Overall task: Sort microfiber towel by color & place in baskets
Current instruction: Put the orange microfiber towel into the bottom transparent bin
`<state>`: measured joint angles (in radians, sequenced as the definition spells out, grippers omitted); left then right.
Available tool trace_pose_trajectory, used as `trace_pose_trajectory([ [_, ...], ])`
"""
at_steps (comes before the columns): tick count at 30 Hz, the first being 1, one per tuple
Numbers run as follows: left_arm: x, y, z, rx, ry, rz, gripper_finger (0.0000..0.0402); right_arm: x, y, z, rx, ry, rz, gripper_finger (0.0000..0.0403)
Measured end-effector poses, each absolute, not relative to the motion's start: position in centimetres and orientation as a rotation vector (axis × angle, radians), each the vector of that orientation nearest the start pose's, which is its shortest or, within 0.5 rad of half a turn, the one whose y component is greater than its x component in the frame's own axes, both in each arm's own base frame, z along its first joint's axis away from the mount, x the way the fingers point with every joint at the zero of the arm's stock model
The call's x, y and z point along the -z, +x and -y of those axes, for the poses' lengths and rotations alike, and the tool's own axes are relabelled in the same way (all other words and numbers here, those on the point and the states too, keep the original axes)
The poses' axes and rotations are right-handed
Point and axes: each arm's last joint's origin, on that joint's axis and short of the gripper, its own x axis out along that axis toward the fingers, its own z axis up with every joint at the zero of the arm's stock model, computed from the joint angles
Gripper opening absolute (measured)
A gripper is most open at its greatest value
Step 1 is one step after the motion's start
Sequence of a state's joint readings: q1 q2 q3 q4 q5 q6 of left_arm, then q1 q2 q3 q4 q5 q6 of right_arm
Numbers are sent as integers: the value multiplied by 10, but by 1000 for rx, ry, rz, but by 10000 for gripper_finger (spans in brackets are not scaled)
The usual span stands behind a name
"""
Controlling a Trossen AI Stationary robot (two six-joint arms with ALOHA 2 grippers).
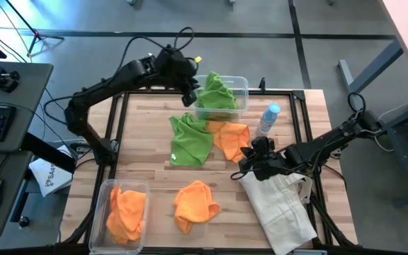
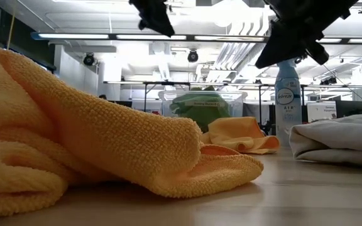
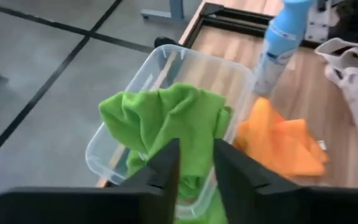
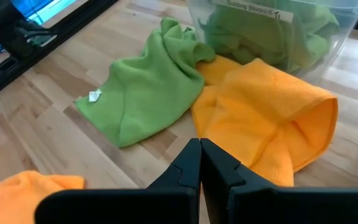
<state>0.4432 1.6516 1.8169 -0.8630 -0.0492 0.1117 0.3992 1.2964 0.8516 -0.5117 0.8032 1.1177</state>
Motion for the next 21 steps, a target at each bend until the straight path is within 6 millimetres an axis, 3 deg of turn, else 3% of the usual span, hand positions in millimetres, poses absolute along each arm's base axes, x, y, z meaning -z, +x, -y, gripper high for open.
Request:
trace_pose_trajectory([
  [4, -399, 298, -131, -416, -64, -707, 10, -234, 237, -71, 739, 525, -493, 0],
  [13, -365, 251, -80, -340, -90, -650, 4, -234, 243, -55, 742, 567, -531, 18],
  [21, -348, 200, -50, -322, -231, -517, 1, -233, 250, -36, 684, 526, -613, 105],
])
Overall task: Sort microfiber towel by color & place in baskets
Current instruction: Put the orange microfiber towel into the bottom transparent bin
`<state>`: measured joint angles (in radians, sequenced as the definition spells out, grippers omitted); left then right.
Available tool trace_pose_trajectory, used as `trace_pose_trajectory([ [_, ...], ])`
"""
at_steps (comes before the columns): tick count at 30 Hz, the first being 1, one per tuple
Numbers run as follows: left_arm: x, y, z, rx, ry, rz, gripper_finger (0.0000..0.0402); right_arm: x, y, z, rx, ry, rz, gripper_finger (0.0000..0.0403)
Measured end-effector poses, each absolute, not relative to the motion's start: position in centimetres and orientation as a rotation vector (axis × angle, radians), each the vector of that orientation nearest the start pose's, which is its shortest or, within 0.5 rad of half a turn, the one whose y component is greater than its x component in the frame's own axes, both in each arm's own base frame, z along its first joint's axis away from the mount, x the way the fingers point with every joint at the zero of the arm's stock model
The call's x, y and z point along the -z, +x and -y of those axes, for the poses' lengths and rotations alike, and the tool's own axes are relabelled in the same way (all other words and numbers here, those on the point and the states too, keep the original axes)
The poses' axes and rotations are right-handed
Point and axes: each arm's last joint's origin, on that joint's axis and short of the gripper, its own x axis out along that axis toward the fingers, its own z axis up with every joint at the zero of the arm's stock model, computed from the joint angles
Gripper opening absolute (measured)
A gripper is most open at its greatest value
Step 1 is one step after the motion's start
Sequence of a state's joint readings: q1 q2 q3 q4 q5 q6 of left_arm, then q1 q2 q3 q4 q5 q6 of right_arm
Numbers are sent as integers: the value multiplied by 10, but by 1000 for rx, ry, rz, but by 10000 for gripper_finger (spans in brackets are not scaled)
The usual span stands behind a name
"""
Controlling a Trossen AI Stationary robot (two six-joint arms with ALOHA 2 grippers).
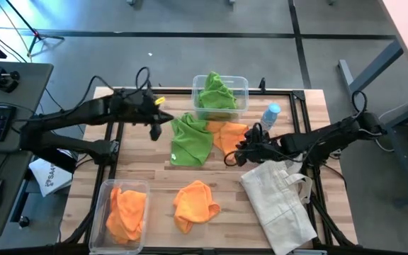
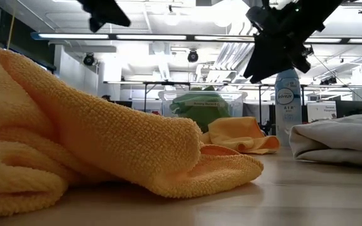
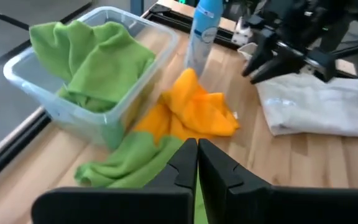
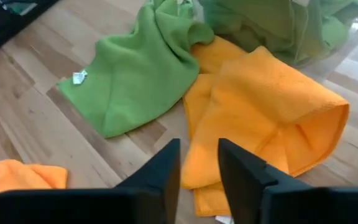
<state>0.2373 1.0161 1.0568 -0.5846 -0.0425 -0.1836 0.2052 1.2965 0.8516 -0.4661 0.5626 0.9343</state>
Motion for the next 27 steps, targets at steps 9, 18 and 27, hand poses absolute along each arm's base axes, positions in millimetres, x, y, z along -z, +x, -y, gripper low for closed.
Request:
trace_pose_trajectory([
  [9, -336, 172, -39, -307, -241, -560, 1, -209, 277, -26, 553, 470, -817, 168],
  [18, -333, 171, -34, -299, -292, -591, 1, -193, 310, -24, 583, 452, -1038, 169],
  [27, -324, 165, -32, -308, -303, -707, 1, -157, 329, -18, 584, 515, -1224, 169],
])
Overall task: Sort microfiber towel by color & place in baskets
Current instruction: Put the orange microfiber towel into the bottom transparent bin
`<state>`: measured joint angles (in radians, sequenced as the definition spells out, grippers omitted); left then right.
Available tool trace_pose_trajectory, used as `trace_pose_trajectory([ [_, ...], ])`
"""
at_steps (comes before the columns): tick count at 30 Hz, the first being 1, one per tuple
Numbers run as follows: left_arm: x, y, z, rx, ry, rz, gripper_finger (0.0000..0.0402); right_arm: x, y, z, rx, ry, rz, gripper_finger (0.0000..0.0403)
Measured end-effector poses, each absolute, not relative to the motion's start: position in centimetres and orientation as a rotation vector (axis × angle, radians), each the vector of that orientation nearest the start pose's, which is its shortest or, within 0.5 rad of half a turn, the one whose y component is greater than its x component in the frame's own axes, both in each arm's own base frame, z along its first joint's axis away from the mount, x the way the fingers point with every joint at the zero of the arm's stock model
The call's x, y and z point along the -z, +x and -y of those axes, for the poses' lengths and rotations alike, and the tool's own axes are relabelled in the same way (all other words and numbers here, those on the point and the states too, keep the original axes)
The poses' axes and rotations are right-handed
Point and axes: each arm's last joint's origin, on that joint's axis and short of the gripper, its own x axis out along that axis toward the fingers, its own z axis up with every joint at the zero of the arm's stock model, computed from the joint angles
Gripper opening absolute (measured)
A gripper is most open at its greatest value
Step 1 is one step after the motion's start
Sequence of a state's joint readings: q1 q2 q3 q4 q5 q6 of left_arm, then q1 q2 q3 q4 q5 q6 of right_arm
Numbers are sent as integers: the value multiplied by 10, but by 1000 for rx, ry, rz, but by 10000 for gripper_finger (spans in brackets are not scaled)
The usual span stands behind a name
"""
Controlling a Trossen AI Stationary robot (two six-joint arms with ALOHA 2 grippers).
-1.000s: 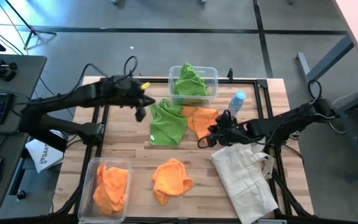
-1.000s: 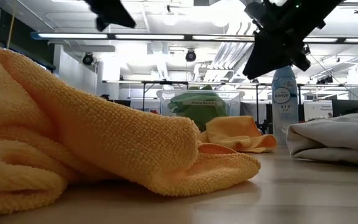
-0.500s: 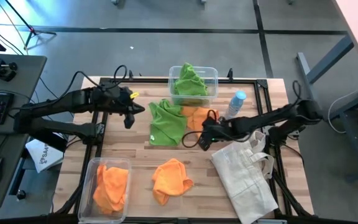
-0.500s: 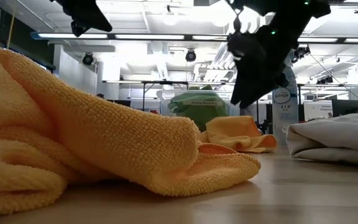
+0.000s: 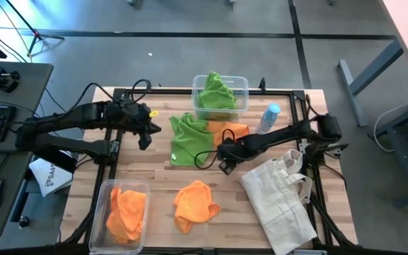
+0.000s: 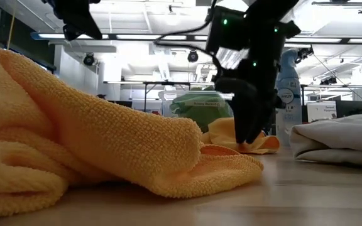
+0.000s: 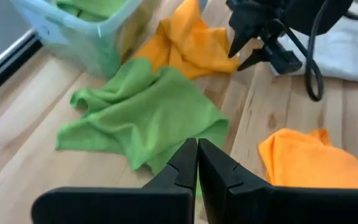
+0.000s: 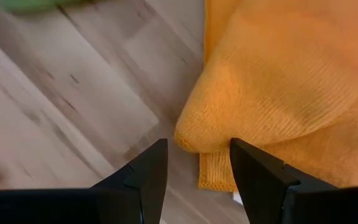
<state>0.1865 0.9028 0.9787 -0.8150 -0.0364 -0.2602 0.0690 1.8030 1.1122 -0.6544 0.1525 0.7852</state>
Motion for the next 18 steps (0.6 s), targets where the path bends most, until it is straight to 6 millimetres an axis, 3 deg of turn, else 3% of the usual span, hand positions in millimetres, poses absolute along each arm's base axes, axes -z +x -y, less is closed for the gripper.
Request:
trace_pose_trajectory([
  [8, -324, 166, -25, -238, -256, -719, 0, -137, 328, -17, 682, 533, -1297, 154],
  [12, -324, 166, -19, -176, -205, -728, 0, -133, 329, -17, 698, 545, -1300, 103],
  [16, -323, 166, -13, -83, -185, -748, 0, -135, 331, -18, 721, 610, -1260, 24],
  [18, -322, 165, -9, -50, -183, -770, 0, -135, 332, -21, 713, 617, -1246, 9],
])
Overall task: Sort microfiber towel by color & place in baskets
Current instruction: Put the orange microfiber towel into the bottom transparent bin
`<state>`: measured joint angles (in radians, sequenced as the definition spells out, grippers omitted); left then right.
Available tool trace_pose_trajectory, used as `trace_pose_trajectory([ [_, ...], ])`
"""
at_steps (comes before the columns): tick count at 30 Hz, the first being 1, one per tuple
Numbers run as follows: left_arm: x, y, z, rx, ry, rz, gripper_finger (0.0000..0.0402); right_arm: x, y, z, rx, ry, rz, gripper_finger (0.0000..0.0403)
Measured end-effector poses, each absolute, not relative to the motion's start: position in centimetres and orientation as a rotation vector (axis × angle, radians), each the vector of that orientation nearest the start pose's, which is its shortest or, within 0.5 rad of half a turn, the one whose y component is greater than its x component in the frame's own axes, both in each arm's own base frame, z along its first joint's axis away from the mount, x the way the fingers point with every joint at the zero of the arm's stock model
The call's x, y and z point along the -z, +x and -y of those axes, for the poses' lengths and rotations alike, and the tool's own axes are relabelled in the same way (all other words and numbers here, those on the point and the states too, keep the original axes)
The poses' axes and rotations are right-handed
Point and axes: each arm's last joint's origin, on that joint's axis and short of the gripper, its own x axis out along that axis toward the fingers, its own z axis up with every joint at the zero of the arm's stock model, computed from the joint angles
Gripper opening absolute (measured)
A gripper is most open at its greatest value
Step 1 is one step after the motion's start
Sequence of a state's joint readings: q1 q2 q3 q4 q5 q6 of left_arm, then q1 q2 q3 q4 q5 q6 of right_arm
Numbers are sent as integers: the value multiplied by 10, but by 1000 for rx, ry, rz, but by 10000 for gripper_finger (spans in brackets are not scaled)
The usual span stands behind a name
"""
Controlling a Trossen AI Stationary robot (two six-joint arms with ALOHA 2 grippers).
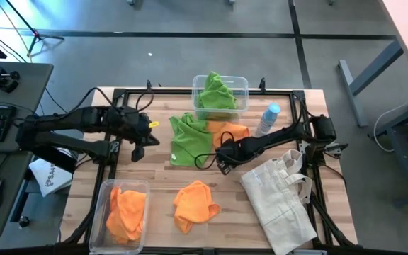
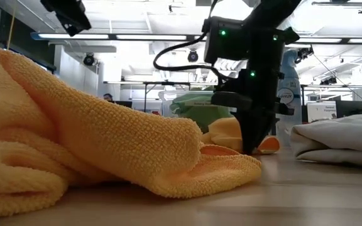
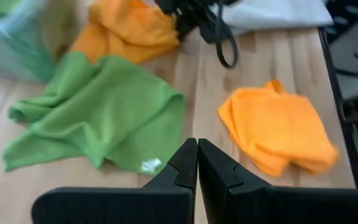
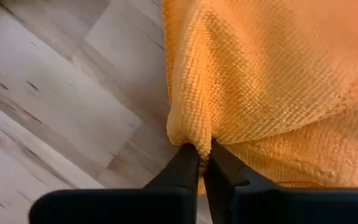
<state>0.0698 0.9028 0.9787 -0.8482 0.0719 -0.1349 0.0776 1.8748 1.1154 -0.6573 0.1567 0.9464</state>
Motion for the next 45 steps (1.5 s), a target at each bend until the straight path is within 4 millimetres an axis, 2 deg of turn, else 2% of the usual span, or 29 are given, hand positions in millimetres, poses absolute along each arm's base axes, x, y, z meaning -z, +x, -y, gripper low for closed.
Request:
trace_pose_trajectory([
  [5, -317, 160, -3, -3, -143, -841, 0, -150, 340, -39, 740, 616, -1223, 4],
  [9, -317, 159, -2, 18, -106, -853, 0, -185, 354, -61, 730, 551, -1150, 3],
  [13, -317, 159, -2, 22, -118, -852, 0, -233, 365, -83, 762, 481, -1010, 2],
  [18, -317, 161, -2, 1, -164, -838, 0, -298, 368, -102, 766, 409, -827, 1],
  [23, -320, 168, -1, 13, -186, -792, 6, -356, 368, -110, 724, 366, -648, 1],
  [26, -322, 175, 2, 72, -186, -742, 25, -381, 366, -111, 707, 347, -569, 1],
  [31, -332, 191, 8, 125, -161, -594, 76, -401, 365, -112, 665, 317, -521, 0],
  [37, -351, 204, 13, 167, -142, -357, 143, -403, 372, -115, 557, 252, -524, 0],
  [45, -359, 215, 23, 217, -61, -238, 191, -423, 387, -121, 381, 124, -382, 0],
])
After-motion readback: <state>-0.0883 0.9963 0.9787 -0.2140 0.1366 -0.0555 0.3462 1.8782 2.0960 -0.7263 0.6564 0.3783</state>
